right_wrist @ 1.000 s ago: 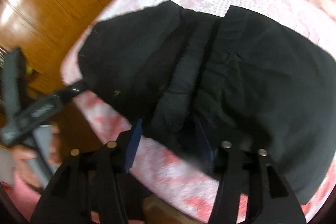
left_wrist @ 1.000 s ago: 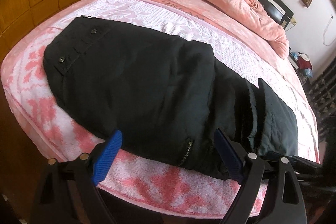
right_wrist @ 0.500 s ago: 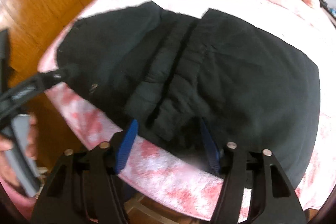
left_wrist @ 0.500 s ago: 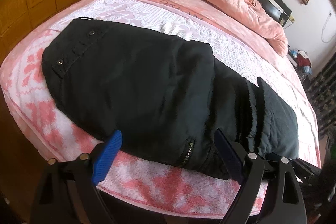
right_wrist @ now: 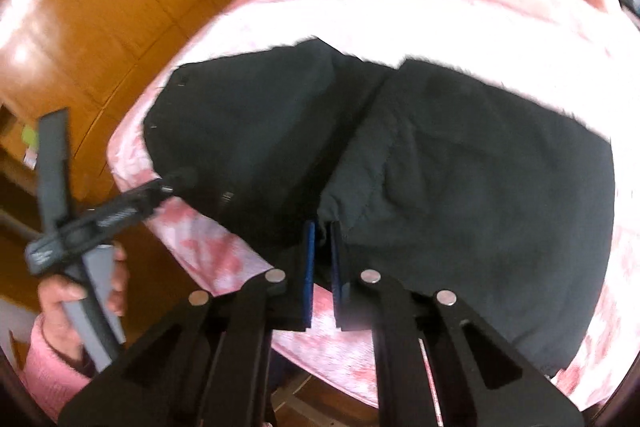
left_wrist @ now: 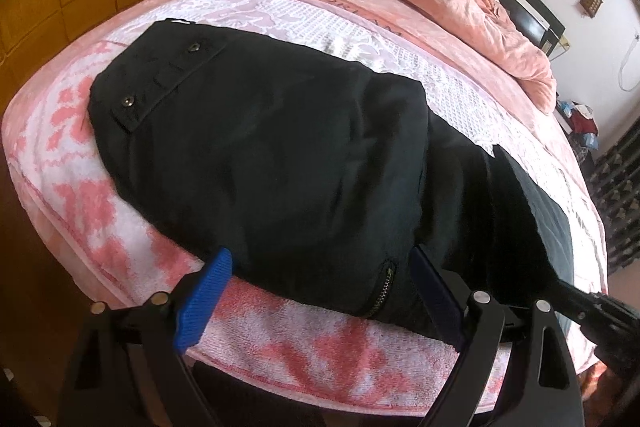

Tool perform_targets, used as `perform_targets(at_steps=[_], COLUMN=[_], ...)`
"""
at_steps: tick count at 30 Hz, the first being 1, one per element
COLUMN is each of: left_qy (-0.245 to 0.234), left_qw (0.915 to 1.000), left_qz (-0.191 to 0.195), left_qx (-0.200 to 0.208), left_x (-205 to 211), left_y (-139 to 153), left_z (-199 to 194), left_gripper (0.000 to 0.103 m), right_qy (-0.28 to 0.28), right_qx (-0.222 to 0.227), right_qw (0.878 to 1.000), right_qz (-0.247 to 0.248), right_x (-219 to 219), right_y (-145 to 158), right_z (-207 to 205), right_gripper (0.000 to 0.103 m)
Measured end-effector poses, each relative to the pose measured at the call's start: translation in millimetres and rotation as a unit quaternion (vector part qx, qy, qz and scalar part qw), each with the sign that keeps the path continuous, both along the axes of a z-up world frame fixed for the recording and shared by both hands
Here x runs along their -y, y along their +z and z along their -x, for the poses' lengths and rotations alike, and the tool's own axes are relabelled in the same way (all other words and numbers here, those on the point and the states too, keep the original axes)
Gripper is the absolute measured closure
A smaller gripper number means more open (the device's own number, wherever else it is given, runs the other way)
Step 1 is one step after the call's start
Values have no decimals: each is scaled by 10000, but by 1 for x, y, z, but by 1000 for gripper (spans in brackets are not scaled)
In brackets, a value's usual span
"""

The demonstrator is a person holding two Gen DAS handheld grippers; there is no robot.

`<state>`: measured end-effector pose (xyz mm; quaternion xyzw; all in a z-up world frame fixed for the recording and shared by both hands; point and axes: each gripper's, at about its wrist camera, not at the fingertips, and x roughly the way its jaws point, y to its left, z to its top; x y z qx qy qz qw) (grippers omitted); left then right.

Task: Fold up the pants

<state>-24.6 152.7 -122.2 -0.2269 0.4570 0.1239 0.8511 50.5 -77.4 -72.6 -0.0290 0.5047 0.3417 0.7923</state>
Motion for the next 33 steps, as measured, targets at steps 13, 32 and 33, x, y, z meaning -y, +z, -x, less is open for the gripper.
perform_targets(at_steps=[13, 32, 33], left_qy=[18, -1235, -1304], left_qw=[10000, 9921, 9911], left_qz=[-37, -238, -279], left_qx=[-77, -23, -44], left_x=[0, 100, 106], left_y=[1, 12, 11], left_z=[3, -39, -40], left_gripper=[13, 13, 13], right_qy=[225, -2023, -2074], right_qx=[-558, -751, -833], right_qw=[9972, 9764, 9746], right_qz=[434, 131, 129], right_x=[-31, 219, 225], right_y=[-60, -31, -37], right_z=[-12, -36, -36], right_gripper=[94, 39, 32])
